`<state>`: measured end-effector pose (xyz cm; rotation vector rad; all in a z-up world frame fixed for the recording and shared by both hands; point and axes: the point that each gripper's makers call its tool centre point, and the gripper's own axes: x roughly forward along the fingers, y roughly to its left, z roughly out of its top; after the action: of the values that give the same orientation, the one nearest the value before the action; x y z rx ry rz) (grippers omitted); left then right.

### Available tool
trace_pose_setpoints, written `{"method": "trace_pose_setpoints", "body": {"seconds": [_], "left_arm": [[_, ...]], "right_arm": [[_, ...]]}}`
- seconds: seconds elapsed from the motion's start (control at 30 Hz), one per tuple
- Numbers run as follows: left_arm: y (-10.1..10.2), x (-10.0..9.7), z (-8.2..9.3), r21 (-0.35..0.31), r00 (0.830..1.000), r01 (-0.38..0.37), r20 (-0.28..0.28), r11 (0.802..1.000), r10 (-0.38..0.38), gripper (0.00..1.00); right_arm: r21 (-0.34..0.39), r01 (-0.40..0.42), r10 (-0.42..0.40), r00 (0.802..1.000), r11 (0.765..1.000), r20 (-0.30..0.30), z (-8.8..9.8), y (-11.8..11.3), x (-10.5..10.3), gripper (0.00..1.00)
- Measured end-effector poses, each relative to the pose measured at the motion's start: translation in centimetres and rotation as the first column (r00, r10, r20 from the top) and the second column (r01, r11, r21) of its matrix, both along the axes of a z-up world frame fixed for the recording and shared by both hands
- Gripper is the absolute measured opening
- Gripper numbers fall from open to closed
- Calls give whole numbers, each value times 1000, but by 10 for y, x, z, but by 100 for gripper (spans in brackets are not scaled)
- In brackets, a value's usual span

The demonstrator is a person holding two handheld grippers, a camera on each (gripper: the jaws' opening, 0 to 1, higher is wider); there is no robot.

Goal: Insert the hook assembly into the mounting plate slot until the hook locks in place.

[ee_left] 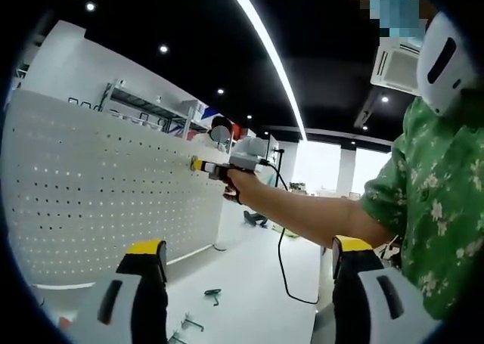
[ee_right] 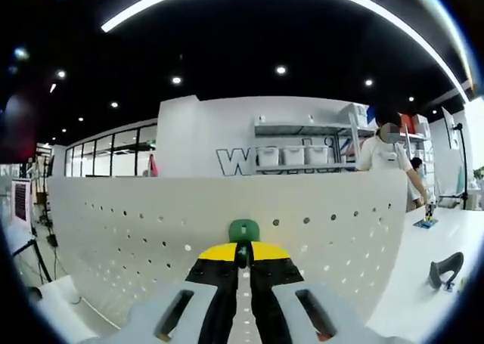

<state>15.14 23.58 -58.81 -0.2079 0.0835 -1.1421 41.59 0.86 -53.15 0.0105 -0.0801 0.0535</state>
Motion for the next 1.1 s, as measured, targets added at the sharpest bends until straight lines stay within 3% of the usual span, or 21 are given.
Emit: {"method": "trace_pose_setpoints", "body": {"seconds": [0.53, 1.1], "left_arm": [[0, -1, 0, -3, 1000, 0, 0, 1000, 0, 93], [0, -3, 2, -7, 1000, 0, 0, 1000, 0, 95]], "right_arm": [[-9, 9, -9, 1000, 1000, -11, -5, -3, -3, 12], [-22, -18, 19, 1000, 1000, 20, -3, 4, -15, 56]]}}
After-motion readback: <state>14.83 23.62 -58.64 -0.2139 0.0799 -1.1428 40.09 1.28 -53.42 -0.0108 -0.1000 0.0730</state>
